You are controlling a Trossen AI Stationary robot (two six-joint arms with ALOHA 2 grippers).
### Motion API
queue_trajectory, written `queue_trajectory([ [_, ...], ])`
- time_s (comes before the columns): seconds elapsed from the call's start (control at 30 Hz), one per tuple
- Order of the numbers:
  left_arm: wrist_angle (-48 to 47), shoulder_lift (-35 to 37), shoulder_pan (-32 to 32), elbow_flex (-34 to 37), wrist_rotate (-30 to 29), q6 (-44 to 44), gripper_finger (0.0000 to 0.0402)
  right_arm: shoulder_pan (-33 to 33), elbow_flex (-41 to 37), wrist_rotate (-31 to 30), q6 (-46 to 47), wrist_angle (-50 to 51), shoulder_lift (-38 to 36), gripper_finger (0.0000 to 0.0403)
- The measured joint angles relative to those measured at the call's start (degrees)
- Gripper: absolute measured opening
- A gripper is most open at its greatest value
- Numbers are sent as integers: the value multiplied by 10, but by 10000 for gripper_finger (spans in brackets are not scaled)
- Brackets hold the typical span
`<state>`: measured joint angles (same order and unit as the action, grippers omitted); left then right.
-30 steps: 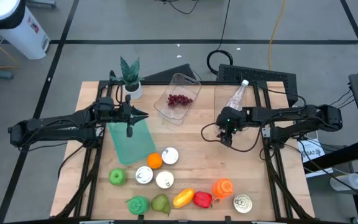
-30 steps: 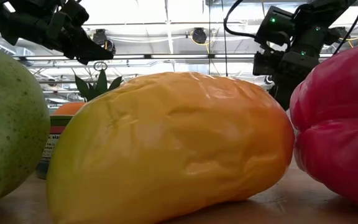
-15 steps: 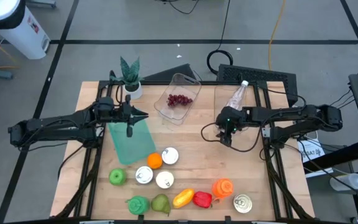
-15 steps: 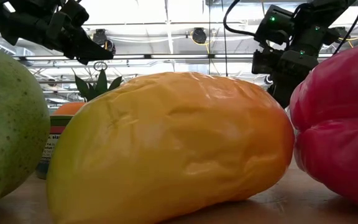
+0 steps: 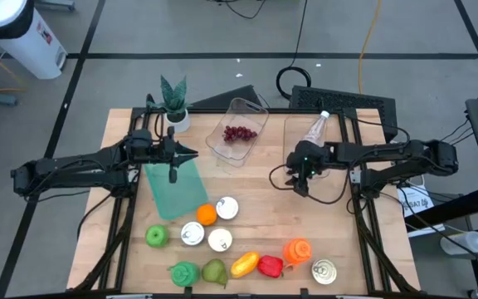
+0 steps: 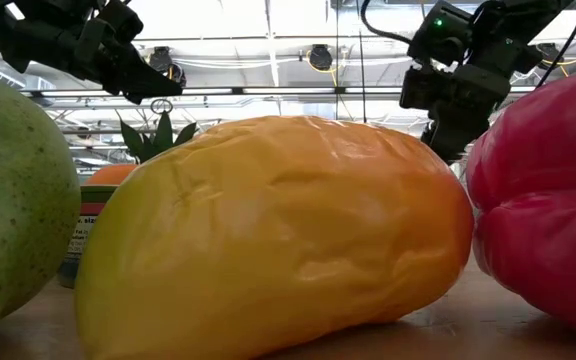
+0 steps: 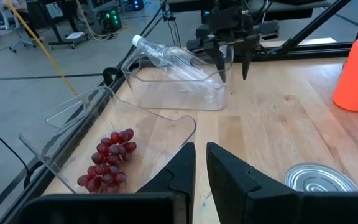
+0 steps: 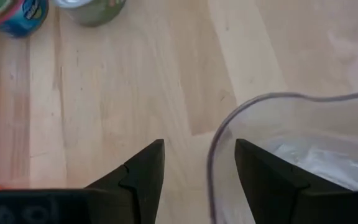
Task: Pick & Place Food Item
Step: Adjust the right transparent bin on the table, then adjust the left transparent bin on the table
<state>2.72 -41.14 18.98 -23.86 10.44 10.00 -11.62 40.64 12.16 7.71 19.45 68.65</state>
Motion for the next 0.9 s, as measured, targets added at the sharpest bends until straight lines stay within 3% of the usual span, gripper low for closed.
queue_trajectory([
  [0.37,0,0,0,0,0,0,51,2,0,-45,-40,-42,-62,188],
  [0.7,-13,-40,-12,0,1,4,51,2,-20,-18,-125,-61,-321,179],
  [0.83,-2,-84,-34,0,-11,24,51,2,-81,13,-74,-149,-419,149],
  [0.9,22,-109,-50,-1,-53,12,51,2,-108,15,-60,-167,-452,120],
])
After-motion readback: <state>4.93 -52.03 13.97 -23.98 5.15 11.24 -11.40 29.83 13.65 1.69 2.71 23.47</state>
